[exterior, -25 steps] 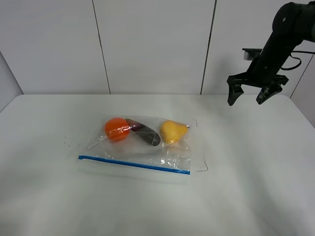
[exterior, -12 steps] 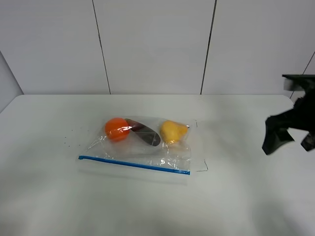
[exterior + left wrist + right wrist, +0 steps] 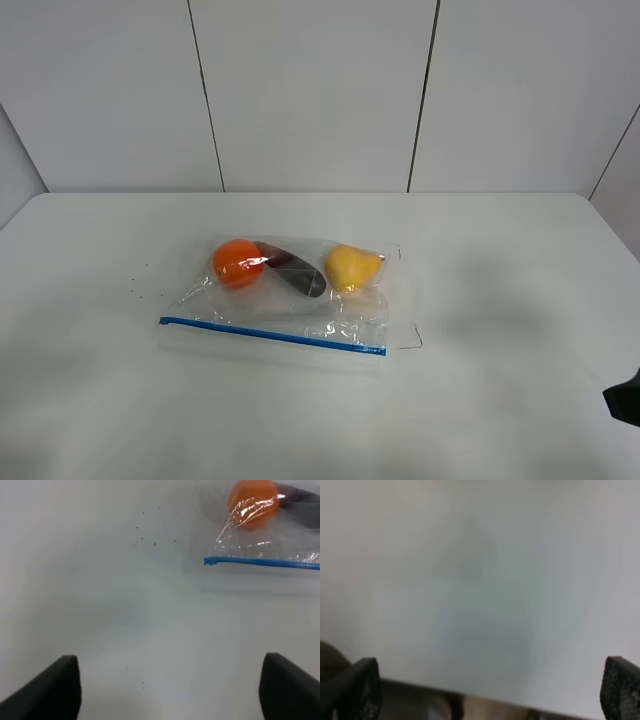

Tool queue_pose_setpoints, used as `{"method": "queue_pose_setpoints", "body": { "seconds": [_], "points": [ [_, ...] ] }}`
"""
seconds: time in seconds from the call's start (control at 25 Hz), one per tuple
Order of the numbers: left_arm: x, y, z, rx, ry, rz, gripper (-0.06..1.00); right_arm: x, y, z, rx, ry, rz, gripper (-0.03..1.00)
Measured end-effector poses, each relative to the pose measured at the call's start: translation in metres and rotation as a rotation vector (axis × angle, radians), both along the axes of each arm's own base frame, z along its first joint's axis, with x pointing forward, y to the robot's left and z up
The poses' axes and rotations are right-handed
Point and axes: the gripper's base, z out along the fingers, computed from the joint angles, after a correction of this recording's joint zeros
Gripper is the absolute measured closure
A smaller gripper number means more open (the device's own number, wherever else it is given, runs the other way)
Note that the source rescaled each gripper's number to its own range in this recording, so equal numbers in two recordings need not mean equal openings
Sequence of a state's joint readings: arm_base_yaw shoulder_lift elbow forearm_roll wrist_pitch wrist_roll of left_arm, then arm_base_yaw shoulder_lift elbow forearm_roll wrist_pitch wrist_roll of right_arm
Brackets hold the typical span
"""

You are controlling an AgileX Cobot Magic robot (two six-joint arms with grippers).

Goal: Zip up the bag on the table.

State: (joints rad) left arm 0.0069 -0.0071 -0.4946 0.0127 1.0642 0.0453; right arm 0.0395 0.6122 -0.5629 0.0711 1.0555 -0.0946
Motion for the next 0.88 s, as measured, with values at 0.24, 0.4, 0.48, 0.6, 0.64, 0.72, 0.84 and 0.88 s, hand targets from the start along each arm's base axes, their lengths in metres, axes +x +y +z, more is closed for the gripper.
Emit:
{"method": "queue_pose_setpoints", "body": {
  "seconds": [0.24,0.4,0.48,0.6,0.64,0.72,0.84,0.88],
  "points": [
    [0.000,0.000,0.000,0.000,0.000,0.000,-0.03,-0.037,-0.002,-0.003,0.011,-0.200,-0.011,0.00],
    [0.000,0.000,0.000,0.000,0.000,0.000,-0.03,-0.046,-0.003,0.001,0.014,-0.268,-0.018,0.00],
    [0.000,0.000,0.000,0.000,0.000,0.000,-0.03,-0.046,-0.003,0.001,0.016,-0.269,-0.019,0.00],
    [0.000,0.000,0.000,0.000,0.000,0.000,-0.03,-0.046,-0.003,0.001,0.017,-0.269,-0.019,0.00],
    [0.000,0.000,0.000,0.000,0.000,0.000,-0.03,-0.046,-0.003,0.001,0.016,-0.269,-0.020,0.00],
    [0.000,0.000,0.000,0.000,0.000,0.000,-0.03,-0.046,-0.003,0.001,0.016,-0.270,-0.035,0.00],
    [0.000,0.000,0.000,0.000,0.000,0.000,-0.03,-0.049,-0.004,0.002,0.014,-0.294,-0.054,0.00],
    [0.000,0.000,0.000,0.000,0.000,0.000,-0.03,-0.052,-0.004,0.002,0.014,-0.313,-0.054,0.00]
  ]
}}
